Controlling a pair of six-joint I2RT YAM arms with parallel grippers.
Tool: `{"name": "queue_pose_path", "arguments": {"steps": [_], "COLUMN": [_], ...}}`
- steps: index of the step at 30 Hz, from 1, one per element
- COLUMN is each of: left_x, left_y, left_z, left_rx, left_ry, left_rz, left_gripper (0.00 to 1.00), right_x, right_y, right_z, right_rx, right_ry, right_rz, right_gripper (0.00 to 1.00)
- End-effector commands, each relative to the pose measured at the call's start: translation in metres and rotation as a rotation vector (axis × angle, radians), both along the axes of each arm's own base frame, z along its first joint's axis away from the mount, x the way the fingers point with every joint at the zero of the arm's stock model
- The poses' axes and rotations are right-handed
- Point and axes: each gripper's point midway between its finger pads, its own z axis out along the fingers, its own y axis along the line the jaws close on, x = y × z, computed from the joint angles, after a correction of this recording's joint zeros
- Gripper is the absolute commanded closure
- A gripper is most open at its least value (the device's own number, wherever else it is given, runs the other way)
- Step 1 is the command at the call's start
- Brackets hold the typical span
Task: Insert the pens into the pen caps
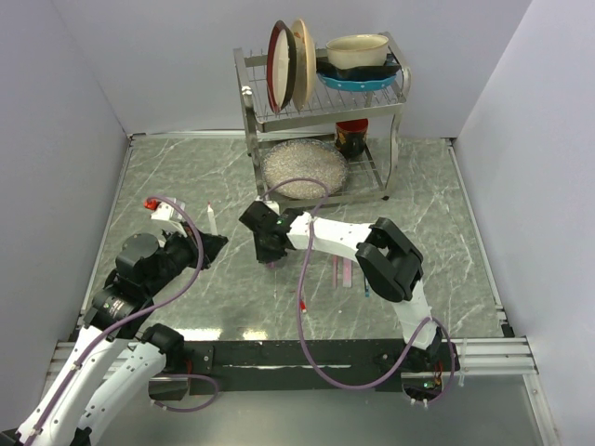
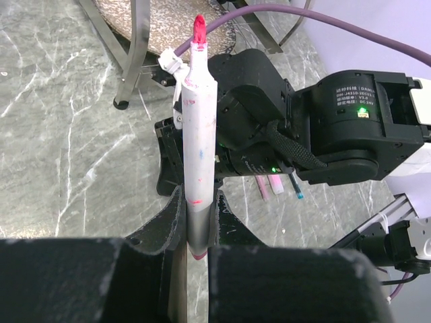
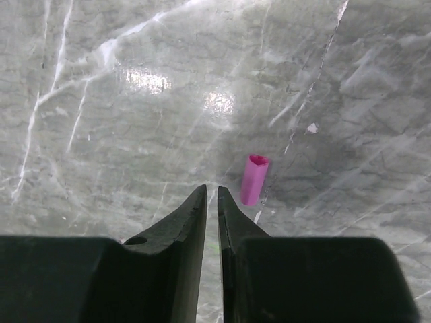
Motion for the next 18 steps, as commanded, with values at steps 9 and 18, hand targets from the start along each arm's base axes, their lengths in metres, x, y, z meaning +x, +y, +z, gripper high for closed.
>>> {"name": "queue_pose_path", "arguments": {"steps": [9, 18], "left_x": [0.003, 0.003], "left_y": [0.004, 0.005], "left_z": [0.004, 0.005], "left_rx": [0.001, -0.002], "left_ry": [-0.019, -0.025], "left_rz": [0.023, 0.029], "left_gripper": [0.99, 0.99], "right_x": [0.006, 0.022], "right_y": [-0.044, -0.089], "right_z": [-0.018, -0.010], "right_rx": [-0.081, -0.159], "right_ry": [-0.001, -0.038], "right_rz": [-0.061, -0.140], "right_gripper": [0.82, 0.82]}}
